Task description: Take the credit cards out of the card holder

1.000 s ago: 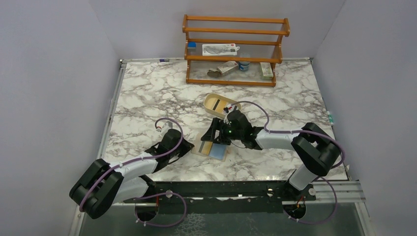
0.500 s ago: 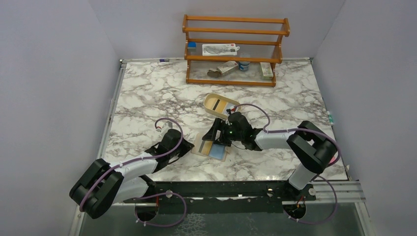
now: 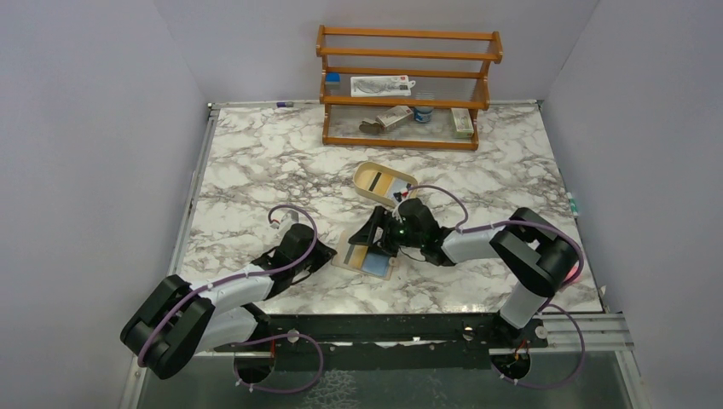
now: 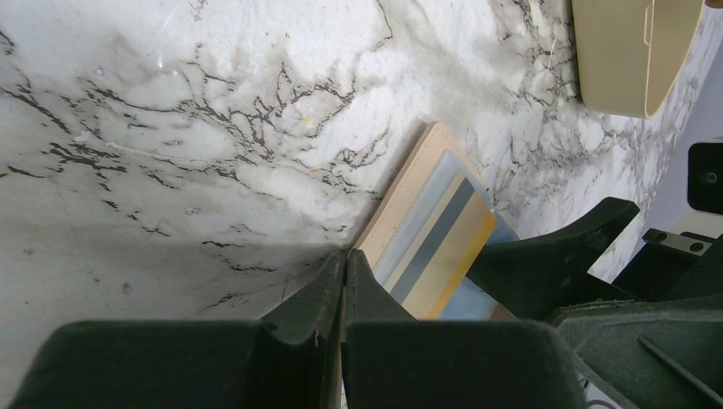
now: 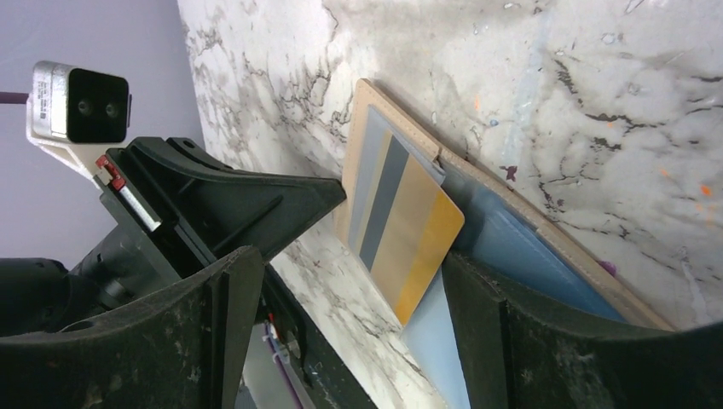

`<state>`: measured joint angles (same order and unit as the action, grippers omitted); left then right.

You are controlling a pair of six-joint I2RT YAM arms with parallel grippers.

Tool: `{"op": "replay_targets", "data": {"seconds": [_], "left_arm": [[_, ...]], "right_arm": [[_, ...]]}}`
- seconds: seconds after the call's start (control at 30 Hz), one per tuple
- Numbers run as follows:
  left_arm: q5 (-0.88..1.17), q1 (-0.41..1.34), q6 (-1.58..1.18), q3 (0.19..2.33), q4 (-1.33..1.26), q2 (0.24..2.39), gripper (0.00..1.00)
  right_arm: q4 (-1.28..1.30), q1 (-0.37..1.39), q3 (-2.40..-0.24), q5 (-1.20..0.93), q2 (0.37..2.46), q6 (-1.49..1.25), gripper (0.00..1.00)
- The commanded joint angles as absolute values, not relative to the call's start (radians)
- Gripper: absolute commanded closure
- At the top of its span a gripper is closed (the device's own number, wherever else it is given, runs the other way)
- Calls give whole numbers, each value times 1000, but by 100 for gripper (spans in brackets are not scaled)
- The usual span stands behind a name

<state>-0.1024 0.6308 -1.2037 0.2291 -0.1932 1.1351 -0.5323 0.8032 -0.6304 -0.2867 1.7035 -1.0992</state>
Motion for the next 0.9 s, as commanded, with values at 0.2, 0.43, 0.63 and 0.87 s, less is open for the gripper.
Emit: {"op": "replay_targets", "data": {"seconds": [0.2, 0.43, 0.63, 0.87], "left_arm": [[-155, 636, -1215, 198, -134, 1146, 100], [-156, 639, -1215, 195, -127, 1125, 100], [-156, 640, -1216, 189, -123, 1117, 100], [-153, 640, -1215, 188, -122, 1116, 100]], "right_arm": [[-670, 819, -638, -374, 1704, -1116, 20], [-710, 824, -663, -404, 1767, -1125, 20], [-762, 845, -680, -407, 1789, -1137, 20], [-890, 873, -677, -420, 1860, -1196, 20]]}}
